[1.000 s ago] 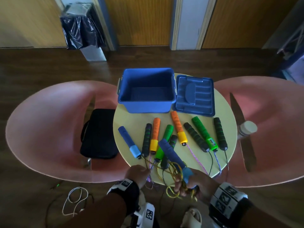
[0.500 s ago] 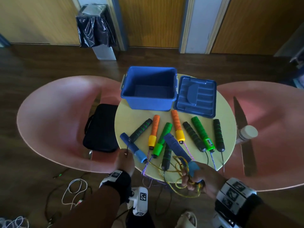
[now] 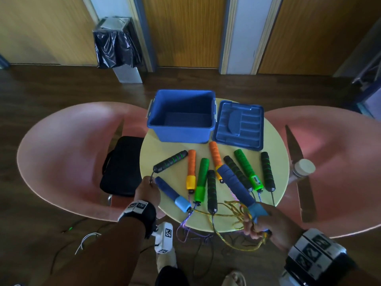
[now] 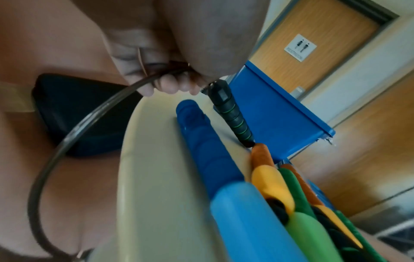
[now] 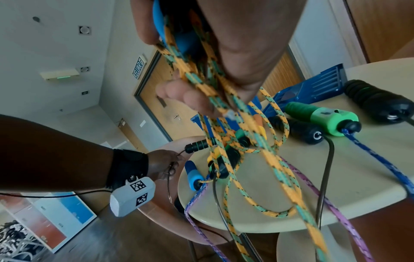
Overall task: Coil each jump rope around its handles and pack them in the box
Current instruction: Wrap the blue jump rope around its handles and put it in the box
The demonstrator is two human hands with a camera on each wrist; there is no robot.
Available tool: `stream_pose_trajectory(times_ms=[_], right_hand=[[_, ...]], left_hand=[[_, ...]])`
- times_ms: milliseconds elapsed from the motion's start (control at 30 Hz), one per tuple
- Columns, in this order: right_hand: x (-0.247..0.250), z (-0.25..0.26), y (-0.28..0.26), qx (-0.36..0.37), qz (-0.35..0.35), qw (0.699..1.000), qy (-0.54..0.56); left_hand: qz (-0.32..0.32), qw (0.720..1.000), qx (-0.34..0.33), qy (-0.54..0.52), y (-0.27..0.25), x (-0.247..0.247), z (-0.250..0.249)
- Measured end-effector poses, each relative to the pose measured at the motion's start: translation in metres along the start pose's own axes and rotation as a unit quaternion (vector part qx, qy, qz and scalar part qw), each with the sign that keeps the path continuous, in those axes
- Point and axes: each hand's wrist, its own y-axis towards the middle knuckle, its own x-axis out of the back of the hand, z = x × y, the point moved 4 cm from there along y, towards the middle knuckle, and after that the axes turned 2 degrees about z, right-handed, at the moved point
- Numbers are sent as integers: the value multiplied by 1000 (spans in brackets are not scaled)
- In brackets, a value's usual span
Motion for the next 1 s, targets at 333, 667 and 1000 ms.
stream_pose_trajectory(times_ms=[333, 667, 1000], right_hand=[[-10, 0, -2, 11, -9, 999, 42], [-8, -4, 8, -19, -45, 999, 21], [18, -38, 9, -150, -99, 982, -54]], left_hand=[[77, 975, -61, 197, 31, -7, -14], [85, 915, -219, 328, 3, -10, -1], [209, 905, -322, 184, -51, 46, -12]])
